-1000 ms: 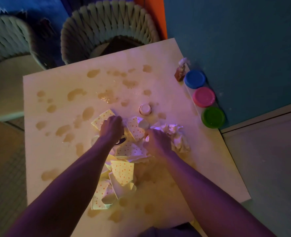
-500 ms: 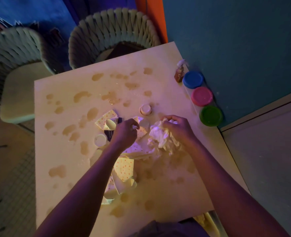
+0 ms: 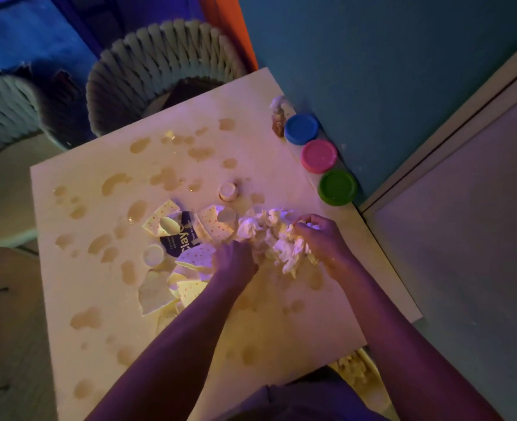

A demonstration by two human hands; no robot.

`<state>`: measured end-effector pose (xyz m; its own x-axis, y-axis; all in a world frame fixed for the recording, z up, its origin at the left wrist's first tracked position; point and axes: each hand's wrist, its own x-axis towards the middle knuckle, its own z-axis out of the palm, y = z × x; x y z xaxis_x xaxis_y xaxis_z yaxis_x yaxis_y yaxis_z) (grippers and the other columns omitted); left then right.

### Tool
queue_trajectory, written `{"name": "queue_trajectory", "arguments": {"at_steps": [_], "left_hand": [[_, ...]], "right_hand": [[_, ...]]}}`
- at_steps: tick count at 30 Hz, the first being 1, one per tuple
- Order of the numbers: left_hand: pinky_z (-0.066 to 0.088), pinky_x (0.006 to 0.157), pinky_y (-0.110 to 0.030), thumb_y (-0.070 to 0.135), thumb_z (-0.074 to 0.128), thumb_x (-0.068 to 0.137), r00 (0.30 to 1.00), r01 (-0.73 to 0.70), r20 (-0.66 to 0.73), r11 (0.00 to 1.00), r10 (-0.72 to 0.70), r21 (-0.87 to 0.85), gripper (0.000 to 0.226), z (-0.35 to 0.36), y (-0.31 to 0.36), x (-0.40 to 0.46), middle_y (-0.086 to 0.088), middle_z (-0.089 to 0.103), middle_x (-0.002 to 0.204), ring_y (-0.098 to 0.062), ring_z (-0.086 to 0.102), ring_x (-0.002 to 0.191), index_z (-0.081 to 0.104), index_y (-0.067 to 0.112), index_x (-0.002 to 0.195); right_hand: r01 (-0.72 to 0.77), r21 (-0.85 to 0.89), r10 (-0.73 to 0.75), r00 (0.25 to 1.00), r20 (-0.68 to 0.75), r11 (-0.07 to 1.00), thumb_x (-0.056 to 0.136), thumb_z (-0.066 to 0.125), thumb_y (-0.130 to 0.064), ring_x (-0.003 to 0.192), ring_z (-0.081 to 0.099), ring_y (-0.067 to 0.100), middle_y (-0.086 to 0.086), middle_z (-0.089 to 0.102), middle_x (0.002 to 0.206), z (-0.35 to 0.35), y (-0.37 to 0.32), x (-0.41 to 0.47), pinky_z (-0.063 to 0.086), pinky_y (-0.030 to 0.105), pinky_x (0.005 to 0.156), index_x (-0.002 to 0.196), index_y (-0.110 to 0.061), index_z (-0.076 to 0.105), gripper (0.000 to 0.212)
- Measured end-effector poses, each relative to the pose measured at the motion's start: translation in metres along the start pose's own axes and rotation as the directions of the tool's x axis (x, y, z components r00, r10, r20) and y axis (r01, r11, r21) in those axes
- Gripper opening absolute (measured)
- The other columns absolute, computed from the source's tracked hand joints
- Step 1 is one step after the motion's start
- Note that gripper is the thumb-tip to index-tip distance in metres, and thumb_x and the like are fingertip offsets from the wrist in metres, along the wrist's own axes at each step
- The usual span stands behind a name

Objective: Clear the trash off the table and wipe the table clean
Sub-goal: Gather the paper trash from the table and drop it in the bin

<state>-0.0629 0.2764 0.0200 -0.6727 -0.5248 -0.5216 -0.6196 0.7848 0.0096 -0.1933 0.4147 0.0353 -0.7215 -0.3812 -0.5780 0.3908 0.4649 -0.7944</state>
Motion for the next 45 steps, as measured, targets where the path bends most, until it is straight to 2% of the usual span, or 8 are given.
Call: {"name": "queue_trajectory", "arguments": {"at_steps": [5,12,21,24,30,35,40,45], "left_hand": [[0.053,0.071,-0.034,0.031,0.067,0.080,0.999,-0.025,0.031,0.980,0.032,-0.200,0.030,0.004,-0.002,0.000,-0.007,0.069,0.107,-0.029,0.067,0.093,0.070,0.018,0.107],[0.043,0.070,-0.034,0.021,0.065,0.081,0.998,0.047,-0.011,0.882,-0.059,-0.470,0.020,-0.018,-0.024,-0.001,-0.022,0.069,0.096,-0.039,0.064,0.092,0.068,0.011,0.099],[0.049,0.090,-0.035,0.007,0.053,0.086,0.995,-0.057,0.055,0.945,0.079,-0.323,0.045,-0.004,-0.045,-0.012,-0.019,0.067,0.120,-0.036,0.062,0.110,0.062,0.020,0.129],[0.051,0.082,-0.034,0.008,0.053,0.087,0.989,-0.127,0.029,0.946,0.142,-0.299,0.044,0.001,-0.036,-0.014,-0.015,0.068,0.118,-0.035,0.064,0.103,0.058,0.023,0.127],[0.052,0.080,-0.041,0.030,0.060,0.087,0.990,-0.141,-0.040,0.963,0.136,-0.230,0.048,0.010,-0.014,-0.014,-0.017,0.064,0.118,-0.039,0.063,0.106,0.051,0.015,0.132],[0.053,0.080,-0.041,0.038,0.056,0.094,0.977,-0.201,-0.096,0.971,0.190,-0.127,0.039,0.018,-0.013,-0.014,-0.014,0.062,0.124,-0.038,0.064,0.109,0.062,0.016,0.126],[0.056,0.085,-0.043,0.035,0.060,0.088,0.959,-0.279,-0.098,0.941,0.265,-0.191,0.034,0.017,-0.021,-0.008,-0.015,0.061,0.126,-0.038,0.064,0.107,0.070,0.019,0.116],[0.051,0.088,-0.043,0.050,0.061,0.090,0.961,-0.270,-0.119,0.942,0.251,-0.198,0.053,0.020,-0.032,-0.007,-0.018,0.057,0.126,-0.041,0.060,0.112,0.060,0.012,0.127]], "right_hand": [[-0.041,-0.016,0.041,0.999,0.000,0.999,0.061,0.068,-0.034,0.059,0.060,0.018,0.002,0.069,0.067,-0.007,0.016,-0.011,0.048,0.032,0.059,0.076,-0.023,0.071,0.020],[-0.127,0.004,0.126,0.991,0.038,0.992,0.053,0.066,-0.036,0.053,0.060,0.020,0.006,0.073,0.069,-0.003,0.027,-0.021,0.047,0.032,0.055,0.075,-0.019,0.073,0.028],[-0.089,-0.233,0.109,0.991,0.073,0.968,0.072,0.082,-0.035,0.070,0.064,0.014,-0.001,0.070,0.076,0.034,0.037,-0.049,0.045,0.023,0.061,0.083,-0.013,0.071,0.027],[-0.129,-0.241,0.143,0.989,0.039,0.962,0.071,0.080,-0.029,0.071,0.064,0.016,-0.002,0.069,0.076,0.044,0.044,-0.061,0.045,0.024,0.060,0.078,-0.017,0.070,0.017],[-0.177,-0.103,0.166,0.980,-0.109,0.979,0.065,0.073,-0.014,0.052,0.051,0.014,-0.008,0.055,0.053,0.045,0.058,-0.089,0.041,0.026,0.051,0.058,-0.019,0.059,0.017],[-0.175,0.034,0.178,0.958,-0.223,0.984,0.067,0.071,-0.010,0.054,0.051,0.016,-0.007,0.057,0.057,0.041,0.065,-0.109,0.040,0.026,0.055,0.065,-0.020,0.060,0.015],[-0.143,0.142,0.176,0.949,-0.262,0.980,0.073,0.071,-0.007,0.049,0.047,0.013,-0.004,0.057,0.058,0.040,0.071,-0.125,0.037,0.023,0.049,0.070,-0.020,0.059,0.017],[-0.150,0.248,0.222,0.928,-0.299,0.957,0.073,0.072,-0.005,0.051,0.044,0.017,0.000,0.056,0.058,0.052,0.086,-0.144,0.035,0.027,0.052,0.068,-0.020,0.060,0.019]]}}
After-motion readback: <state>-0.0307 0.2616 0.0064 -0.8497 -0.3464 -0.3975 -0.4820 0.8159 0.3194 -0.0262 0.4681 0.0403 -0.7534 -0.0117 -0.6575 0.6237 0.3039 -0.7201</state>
